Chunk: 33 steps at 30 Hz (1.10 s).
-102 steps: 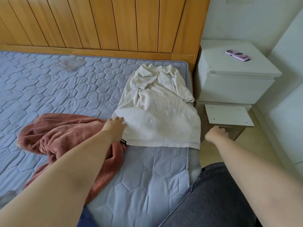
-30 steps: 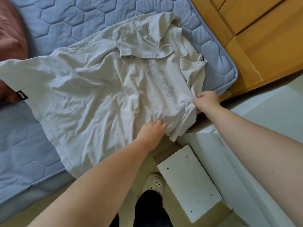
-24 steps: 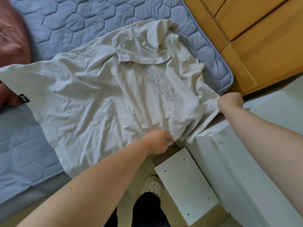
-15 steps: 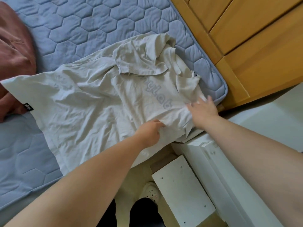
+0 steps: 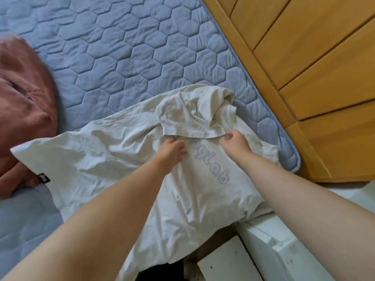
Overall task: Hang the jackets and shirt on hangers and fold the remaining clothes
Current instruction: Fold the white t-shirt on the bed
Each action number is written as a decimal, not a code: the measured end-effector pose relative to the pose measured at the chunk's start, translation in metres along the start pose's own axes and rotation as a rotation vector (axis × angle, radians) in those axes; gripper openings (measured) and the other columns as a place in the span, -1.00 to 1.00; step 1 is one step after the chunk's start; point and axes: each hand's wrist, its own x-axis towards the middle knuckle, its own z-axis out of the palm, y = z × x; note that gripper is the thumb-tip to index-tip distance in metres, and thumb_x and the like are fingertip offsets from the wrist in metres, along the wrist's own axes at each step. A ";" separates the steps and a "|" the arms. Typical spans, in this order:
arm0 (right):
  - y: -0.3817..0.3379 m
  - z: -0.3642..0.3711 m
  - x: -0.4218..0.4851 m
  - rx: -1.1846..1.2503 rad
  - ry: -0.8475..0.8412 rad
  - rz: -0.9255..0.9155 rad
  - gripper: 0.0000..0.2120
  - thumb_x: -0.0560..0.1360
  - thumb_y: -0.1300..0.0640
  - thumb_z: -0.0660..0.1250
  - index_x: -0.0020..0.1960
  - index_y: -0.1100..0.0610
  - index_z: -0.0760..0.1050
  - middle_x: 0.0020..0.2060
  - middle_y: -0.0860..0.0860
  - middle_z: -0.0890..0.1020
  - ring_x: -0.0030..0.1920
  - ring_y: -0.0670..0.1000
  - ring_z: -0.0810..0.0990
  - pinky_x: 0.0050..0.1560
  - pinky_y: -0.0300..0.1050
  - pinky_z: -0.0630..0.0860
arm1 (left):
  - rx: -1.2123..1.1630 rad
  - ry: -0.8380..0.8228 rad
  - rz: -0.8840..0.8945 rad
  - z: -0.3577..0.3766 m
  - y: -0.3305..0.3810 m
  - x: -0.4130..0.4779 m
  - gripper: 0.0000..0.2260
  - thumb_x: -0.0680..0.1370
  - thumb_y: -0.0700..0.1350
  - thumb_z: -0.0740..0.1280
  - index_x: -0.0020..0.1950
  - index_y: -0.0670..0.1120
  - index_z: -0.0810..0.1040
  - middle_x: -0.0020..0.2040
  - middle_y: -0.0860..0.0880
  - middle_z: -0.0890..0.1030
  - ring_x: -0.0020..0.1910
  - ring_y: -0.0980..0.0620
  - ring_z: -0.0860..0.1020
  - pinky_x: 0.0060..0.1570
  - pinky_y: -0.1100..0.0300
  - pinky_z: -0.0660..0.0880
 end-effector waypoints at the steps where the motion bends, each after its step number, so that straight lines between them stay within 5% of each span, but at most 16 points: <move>1: -0.008 0.001 0.011 0.073 -0.002 0.015 -0.51 0.52 0.14 0.31 0.41 0.17 0.29 0.33 0.10 0.44 0.29 0.09 0.43 0.17 -0.16 0.34 | -0.058 0.027 -0.001 0.001 0.006 0.010 -0.91 0.60 -0.14 0.25 0.10 -0.04 0.44 -0.04 -0.03 0.53 -0.14 0.03 0.56 -0.19 0.19 0.41; 4: -0.019 0.012 0.038 0.114 -0.009 0.024 -0.43 0.46 0.12 0.43 0.38 0.20 0.30 0.28 0.08 0.47 0.27 0.08 0.46 0.17 -0.16 0.36 | -0.244 0.136 -0.005 0.003 0.021 0.038 -0.78 0.57 -0.02 0.32 0.18 -0.02 0.42 0.04 -0.03 0.58 -0.05 -0.02 0.61 -0.16 0.15 0.49; 6: -0.022 0.018 0.055 0.018 -0.025 0.030 -0.54 0.43 0.12 0.45 0.26 0.21 0.40 0.13 0.07 0.55 0.14 0.07 0.53 0.07 -0.13 0.42 | -0.279 0.179 -0.064 0.003 0.033 0.050 -0.89 0.56 -0.05 0.34 0.02 -0.04 0.47 -0.13 -0.04 0.59 -0.23 0.02 0.61 -0.29 0.19 0.51; 9: -0.042 0.014 0.075 -0.167 -0.148 0.122 -0.93 0.49 0.21 0.32 -0.08 0.21 0.46 -0.30 0.12 0.56 -0.31 0.07 0.55 -0.31 -0.19 0.41 | -0.251 0.193 -0.164 0.000 0.062 0.065 -0.86 0.54 -0.24 0.31 -0.17 -0.09 0.41 -0.40 -0.04 0.40 -0.67 0.14 0.39 -0.61 0.38 0.33; 12: -0.091 -0.014 0.091 -0.223 -0.357 0.324 -0.78 0.54 0.34 0.12 -0.27 0.19 0.35 -0.61 0.05 0.44 -0.70 -0.08 0.33 -0.54 -0.33 0.28 | -0.196 0.243 -0.133 -0.001 0.119 0.080 -0.83 0.51 -0.33 0.30 -0.21 -0.12 0.39 -0.41 -0.07 0.33 -0.75 0.16 0.32 -0.66 0.41 0.31; 15: -0.153 -0.051 0.127 0.230 -0.183 0.222 -0.89 0.56 0.33 0.19 -0.11 0.29 0.47 -0.38 0.18 0.58 -0.49 -0.01 0.52 -0.38 -0.14 0.52 | -0.401 0.136 0.085 0.006 0.192 0.087 -0.94 0.58 -0.30 0.21 0.03 -0.20 0.43 -0.27 -0.09 0.45 -0.53 0.09 0.54 -0.55 0.30 0.46; 18: -0.197 -0.063 0.139 0.550 0.049 0.000 -0.74 0.57 0.24 0.18 0.22 0.29 0.45 0.08 0.27 0.59 0.00 0.16 0.62 0.10 0.09 0.50 | -0.256 0.041 0.305 0.009 0.219 0.096 -0.51 0.59 -0.24 0.19 0.50 -0.01 0.17 0.11 -0.08 0.51 0.06 -0.02 0.57 0.00 0.11 0.50; 21: -0.174 -0.055 0.137 0.292 0.094 -0.103 -0.82 0.55 0.21 0.15 -0.21 0.03 0.36 -0.32 0.01 0.39 -0.30 0.02 0.39 -0.19 -0.08 0.36 | 0.188 0.115 0.422 0.013 0.186 0.095 -0.41 0.55 -0.32 0.24 0.53 -0.06 0.12 0.32 -0.11 0.41 0.21 -0.06 0.49 0.11 0.12 0.47; 23: -0.136 -0.049 0.125 0.020 0.063 -0.077 -0.90 0.56 0.19 0.15 -0.11 0.09 0.41 -0.26 0.04 0.44 -0.18 0.10 0.43 -0.24 -0.07 0.36 | 0.467 0.048 0.430 0.015 0.147 0.096 -0.49 0.53 -0.35 0.25 0.47 -0.12 0.28 0.29 -0.07 0.43 0.15 -0.05 0.50 0.02 0.17 0.48; 27: -0.055 -0.059 0.106 -0.280 0.033 0.067 -0.66 0.55 0.25 0.16 0.32 0.18 0.41 0.26 0.16 0.49 0.25 0.19 0.44 0.20 0.01 0.40 | 1.074 -0.081 0.600 0.028 0.097 0.093 -0.56 0.48 -0.32 0.25 0.35 -0.10 0.47 0.37 -0.10 0.43 0.33 -0.10 0.39 0.26 0.19 0.29; 31: 0.011 -0.079 0.094 -0.507 -0.165 0.178 -0.63 0.55 0.14 0.25 0.34 0.13 0.39 0.28 0.13 0.48 0.26 0.16 0.45 0.21 -0.02 0.43 | 1.311 -0.131 0.968 0.067 0.089 0.093 -0.59 0.48 -0.27 0.17 0.31 -0.09 0.52 0.39 -0.09 0.44 0.39 -0.16 0.33 0.31 -0.06 0.33; 33: 0.027 -0.085 0.084 -0.494 -0.223 0.186 -0.63 0.52 0.03 0.32 0.29 0.12 0.42 0.19 0.08 0.53 0.19 0.14 0.49 0.14 -0.03 0.45 | 1.499 -0.213 1.050 0.095 0.090 0.096 -0.59 0.55 -0.21 0.13 0.39 -0.05 0.44 0.44 -0.06 0.38 0.46 -0.15 0.23 0.42 -0.08 0.19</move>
